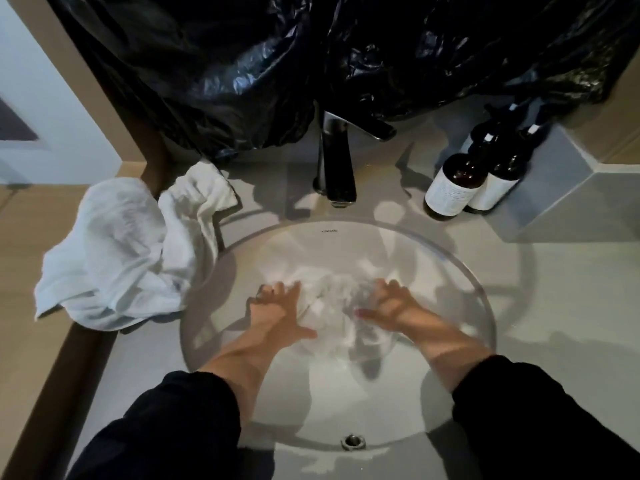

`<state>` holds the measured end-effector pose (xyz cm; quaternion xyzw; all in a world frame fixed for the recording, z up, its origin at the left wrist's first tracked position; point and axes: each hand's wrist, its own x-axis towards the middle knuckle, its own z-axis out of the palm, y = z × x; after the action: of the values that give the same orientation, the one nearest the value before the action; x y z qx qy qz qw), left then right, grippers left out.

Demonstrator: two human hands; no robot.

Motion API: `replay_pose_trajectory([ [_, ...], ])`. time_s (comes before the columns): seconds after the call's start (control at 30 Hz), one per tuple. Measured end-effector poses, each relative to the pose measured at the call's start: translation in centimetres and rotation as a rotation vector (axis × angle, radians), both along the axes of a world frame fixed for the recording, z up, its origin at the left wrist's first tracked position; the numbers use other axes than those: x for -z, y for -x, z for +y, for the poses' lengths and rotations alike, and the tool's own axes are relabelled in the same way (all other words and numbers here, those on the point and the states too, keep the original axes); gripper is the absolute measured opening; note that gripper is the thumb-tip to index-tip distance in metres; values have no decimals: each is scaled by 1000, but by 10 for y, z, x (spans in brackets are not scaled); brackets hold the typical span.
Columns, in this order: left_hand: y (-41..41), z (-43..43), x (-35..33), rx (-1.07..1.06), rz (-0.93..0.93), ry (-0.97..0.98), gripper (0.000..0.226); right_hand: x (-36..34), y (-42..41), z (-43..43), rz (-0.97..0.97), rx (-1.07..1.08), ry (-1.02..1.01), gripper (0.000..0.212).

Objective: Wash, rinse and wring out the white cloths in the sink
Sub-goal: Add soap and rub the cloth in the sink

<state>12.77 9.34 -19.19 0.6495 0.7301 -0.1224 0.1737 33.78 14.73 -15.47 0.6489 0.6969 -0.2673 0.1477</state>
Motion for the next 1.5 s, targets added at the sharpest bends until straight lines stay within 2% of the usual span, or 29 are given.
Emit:
replay_pose_trajectory([
  [0.03,0,2,4,-17,-35,23,97,12,4,-4,-13,6,74,100],
  [0.1,1,6,5,-105,-185,85,86,24,11,-11,-30,-10,37,113],
  [0.17,2,8,1,-292,-455,102,72,27,7,0,169,107,66,98],
  [0.23,0,10,-7,-534,-931,66,54,19,-1,17,500,273,121,71],
  [0.3,-4,14,-16,-654,-1394,140,38,11,-1,21,742,381,112,60],
  [0.37,-9,17,-17,-718,-1655,229,43,0,16,9,864,421,60,47],
  [0.43,-14,20,-13,-826,-1755,224,55,-7,38,-13,889,388,-87,30],
  [0.47,-17,21,-14,-856,-1801,180,59,-9,46,-22,838,328,-180,25],
  [0.57,-21,17,-20,-679,-1984,178,47,-7,52,-19,691,242,-367,22],
  [0.7,-25,19,-29,-694,-1867,36,34,-4,33,8,667,480,-290,46],
  [0.77,-26,21,-19,-735,-1712,18,42,-6,38,-6,626,393,-367,44],
  [0.83,-29,20,-17,-752,-1629,40,55,-15,52,-29,632,245,-459,36],
  [0.87,-31,18,-19,-725,-1615,49,53,-16,57,-31,636,206,-504,33],
  [0.97,-29,15,-25,-680,-1652,-19,33,-12,51,-5,627,307,-474,38],
  [1.07,-28,16,-28,-730,-1775,-34,32,-13,43,-5,685,384,-432,43],
  [1.13,-31,15,-34,-796,-1709,6,27,-19,54,-28,732,281,-505,37],
  [1.2,-36,12,-44,-700,-1664,86,27,-26,64,-37,756,221,-553,33],
  [1.27,-36,10,-49,-598,-1687,136,27,-21,60,-19,720,269,-578,36],
  [1.4,-29,11,-49,-644,-1646,17,17,-14,43,-1,708,400,-457,46],
  [1.5,-31,16,-44,-766,-1606,-12,18,-24,59,-32,815,254,-474,36],
])
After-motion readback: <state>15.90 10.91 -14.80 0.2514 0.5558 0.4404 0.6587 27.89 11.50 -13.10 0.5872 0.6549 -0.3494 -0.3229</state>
